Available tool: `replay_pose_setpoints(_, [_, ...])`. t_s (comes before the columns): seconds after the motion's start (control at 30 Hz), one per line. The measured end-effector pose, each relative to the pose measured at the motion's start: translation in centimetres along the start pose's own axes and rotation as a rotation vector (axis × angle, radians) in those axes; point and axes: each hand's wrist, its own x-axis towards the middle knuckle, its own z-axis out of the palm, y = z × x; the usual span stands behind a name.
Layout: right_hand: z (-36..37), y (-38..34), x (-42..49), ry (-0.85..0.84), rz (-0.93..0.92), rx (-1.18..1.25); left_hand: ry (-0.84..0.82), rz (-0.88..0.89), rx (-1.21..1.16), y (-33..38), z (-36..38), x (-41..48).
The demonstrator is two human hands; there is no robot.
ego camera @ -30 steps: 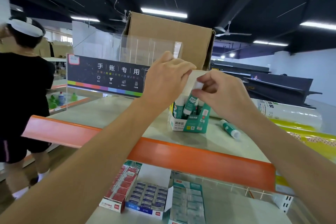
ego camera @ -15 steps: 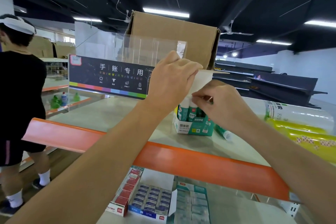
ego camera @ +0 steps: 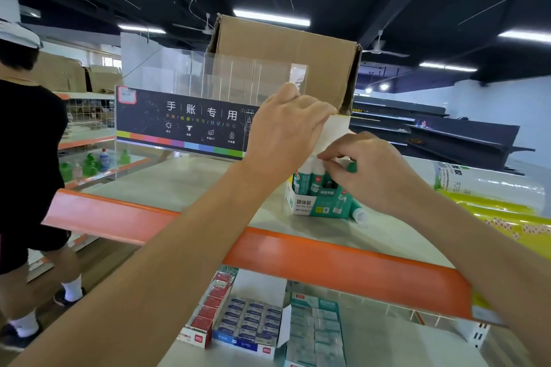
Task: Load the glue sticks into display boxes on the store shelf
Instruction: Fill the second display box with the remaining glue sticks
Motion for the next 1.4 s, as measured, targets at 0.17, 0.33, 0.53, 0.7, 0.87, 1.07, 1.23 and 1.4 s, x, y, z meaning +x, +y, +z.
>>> replay_pose_setpoints(0.17, [-0.5,0.6,-0.3,0.034,0.075,0.159,-0.030,0.027,0.010,0.1,0.0,-0.2])
replay_pose_setpoints(0.33, [-0.8,2.7,-0.6,0.101,0.243,0.060,-0.081,0.010,0.010,0.2,-0.3,-0.2])
replay_pose_setpoints(0.53, [0.1,4.0,-0.2,-0.342,0.338,-0.043,-0.111,-0.008,0.009,0.4,-0.6,-0.3])
replay_pose_setpoints(0.7, [0.6,4.6,0.2,-0.496,0.415,0.049,-0.124,-0.012,0.008,0.6,-0.8,-0.3])
replay_pose_setpoints(0.87, [0.5,4.9,0.6,-0.613,0.492,0.208,-0.134,-0.009,0.013,0.5,-0.7,-0.3])
replay_pose_setpoints(1.07, [-0.6,4.4,0.0,-0.661,0.540,0.290,-0.123,-0.007,0.004,0.7,-0.6,-0.3])
replay_pose_setpoints(1.23, [-2.1,4.1,-0.6,-0.526,0.523,0.353,-0.138,-0.026,0.012,0.7,-0.8,-0.2])
replay_pose_setpoints(1.4, [-3.1,3.5,-1.2,-0.350,0.487,0.456,-0.127,-0.027,0.016,0.8,-0.7,-0.2])
